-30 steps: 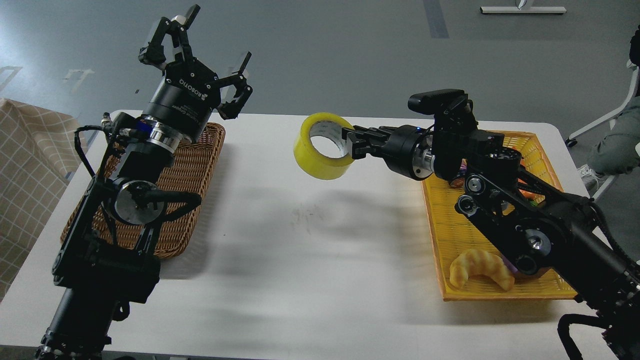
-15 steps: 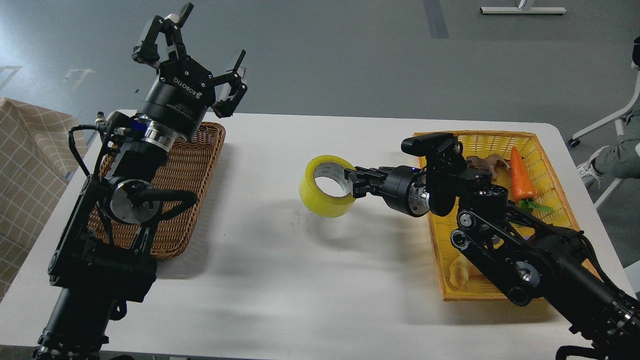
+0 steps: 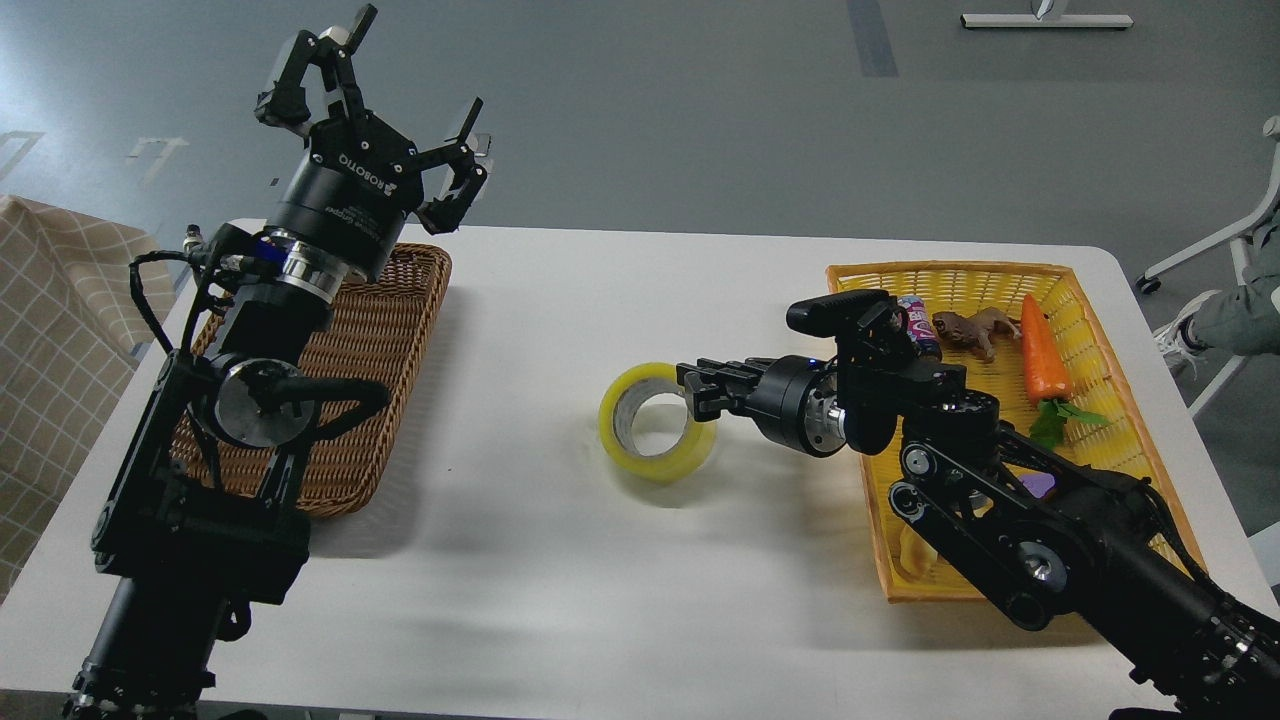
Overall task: Place and transfer tape with both arms
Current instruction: 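Lower the tape roll onto the table and open the right gripper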
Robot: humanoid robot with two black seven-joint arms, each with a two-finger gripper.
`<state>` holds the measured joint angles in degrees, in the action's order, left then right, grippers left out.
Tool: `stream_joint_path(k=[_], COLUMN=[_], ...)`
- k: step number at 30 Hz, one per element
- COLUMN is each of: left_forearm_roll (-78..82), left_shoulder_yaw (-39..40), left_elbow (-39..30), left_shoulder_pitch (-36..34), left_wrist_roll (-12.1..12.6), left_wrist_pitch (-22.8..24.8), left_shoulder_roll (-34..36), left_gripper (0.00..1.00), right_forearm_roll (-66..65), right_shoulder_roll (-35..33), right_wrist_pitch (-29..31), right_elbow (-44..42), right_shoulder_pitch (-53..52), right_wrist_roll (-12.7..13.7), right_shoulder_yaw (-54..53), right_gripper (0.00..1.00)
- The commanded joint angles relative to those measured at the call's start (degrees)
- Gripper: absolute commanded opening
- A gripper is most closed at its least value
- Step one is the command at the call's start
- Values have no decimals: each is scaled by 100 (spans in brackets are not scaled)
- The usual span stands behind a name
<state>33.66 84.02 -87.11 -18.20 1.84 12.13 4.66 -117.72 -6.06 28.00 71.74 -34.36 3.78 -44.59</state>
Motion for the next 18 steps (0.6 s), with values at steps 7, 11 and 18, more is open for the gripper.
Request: stream_joint_path(k=[7,11,18], left_forearm_roll=[0,0,-9], left_shoulder_yaw=[1,1,53], left_elbow=[1,1,1], left_shoulder_pitch=[-8,-8,-8], left_wrist_roll=[0,0,-9], left_wrist_pitch=[9,9,26], left_shoulder_roll=[-1,8,113], left_gripper=[98,98,98], right_forearm_roll=[4,21,74], right_shoulder_roll=[9,132,149], right_wrist_pitch=[0,0,0], right_elbow=[7,42,296], right_shoulder_pitch=[44,8,-194], right_wrist_roll=[0,0,-52], right_shoulder_yaw=[-58,-252,-1269], right_gripper=[35,60,98])
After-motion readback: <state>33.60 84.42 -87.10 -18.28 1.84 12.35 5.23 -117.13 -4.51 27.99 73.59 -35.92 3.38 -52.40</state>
